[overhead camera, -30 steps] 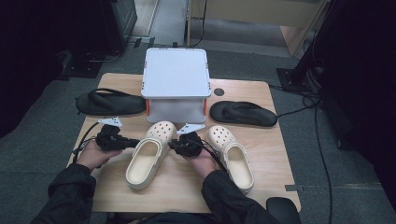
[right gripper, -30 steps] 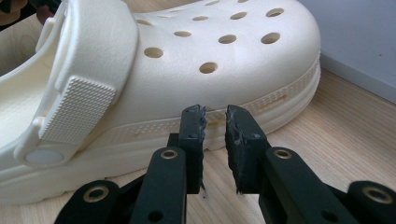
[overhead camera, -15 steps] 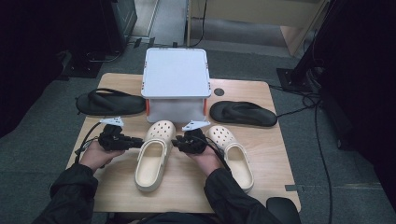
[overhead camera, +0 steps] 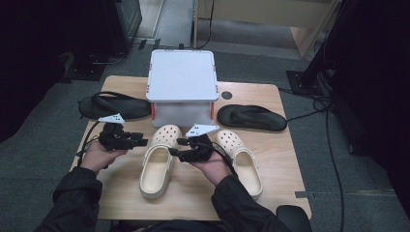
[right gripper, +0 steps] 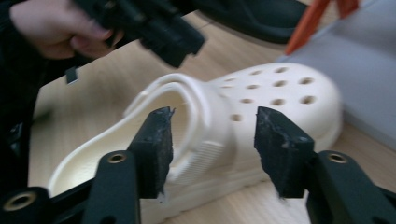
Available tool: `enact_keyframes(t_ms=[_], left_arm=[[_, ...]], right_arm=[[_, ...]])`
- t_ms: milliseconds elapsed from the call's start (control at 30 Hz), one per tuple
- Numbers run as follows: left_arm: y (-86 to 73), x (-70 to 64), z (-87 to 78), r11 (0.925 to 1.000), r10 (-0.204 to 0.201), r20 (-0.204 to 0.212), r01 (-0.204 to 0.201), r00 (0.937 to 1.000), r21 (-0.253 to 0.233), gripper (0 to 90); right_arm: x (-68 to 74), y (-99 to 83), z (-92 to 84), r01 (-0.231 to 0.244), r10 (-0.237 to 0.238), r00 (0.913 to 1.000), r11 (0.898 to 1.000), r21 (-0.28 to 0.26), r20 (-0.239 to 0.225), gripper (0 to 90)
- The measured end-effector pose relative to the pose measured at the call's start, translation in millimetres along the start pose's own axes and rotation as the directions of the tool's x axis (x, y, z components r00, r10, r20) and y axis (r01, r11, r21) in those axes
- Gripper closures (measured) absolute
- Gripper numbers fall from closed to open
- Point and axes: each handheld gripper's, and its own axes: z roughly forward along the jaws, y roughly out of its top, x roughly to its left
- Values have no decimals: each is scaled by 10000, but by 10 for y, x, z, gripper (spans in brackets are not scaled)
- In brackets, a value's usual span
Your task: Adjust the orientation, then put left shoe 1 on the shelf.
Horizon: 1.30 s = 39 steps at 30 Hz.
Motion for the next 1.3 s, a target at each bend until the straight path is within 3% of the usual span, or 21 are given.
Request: enact_keyframes(t_ms=[100, 233, 300, 367, 500, 667, 800, 867, 900, 1167, 1300], left_arm=[[66, 6, -7, 9999, 28, 36, -27, 10000, -119, 514], [137, 22, 2, 9999, 18, -8, -18, 10000, -121, 512], [169, 17, 0, 9998, 132, -94, -133, 9999, -145, 519], [208, 12, -7, 9996, 166, -100, -168, 9998, -217, 522], [315, 17, -19, 9995, 213, -176, -217, 9996, -246, 523], [433, 16, -38, 9992, 254, -134, -258, 9996, -317, 525], [523, 19, -87, 9982, 309, -203, -319, 9993, -507, 543], [563, 0, -134, 9962, 435, -363, -461, 9984, -735, 626], [583, -8, -160, 9956, 423, -273, -444, 9987, -829, 626], [797, 0, -250, 9955, 419, -345, -447, 9985, -830, 687], [919, -2, -255, 9949, 524, -345, -551, 9980, -839, 684]], right_arm=[[89, -44, 97, 347, -349, 9994, 9985, 421, 43, 435], [113, -119, 230, 347, -364, 9992, 9957, 859, 185, 415], [118, -142, 269, 498, -529, 9977, 9963, 706, 424, 398], [119, -144, 288, 329, -360, 9979, 9978, 568, 546, 388], [161, -147, 317, 514, -568, 9946, 9967, 631, 868, 350], [177, -150, 340, 743, -841, 9883, 9941, 793, 1275, 385], [133, -144, 311, 287, -363, 9934, 9971, 711, 1088, 437], [128, -139, 294, 54, -124, 9946, 9976, 685, 1026, 483], [128, -139, 294, 54, -124, 9946, 9976, 685, 1026, 483], [106, -114, 222, -559, 504, 9949, 9965, 618, 877, 627], [105, -109, 220, -317, 261, 9956, 9976, 614, 902, 600]])
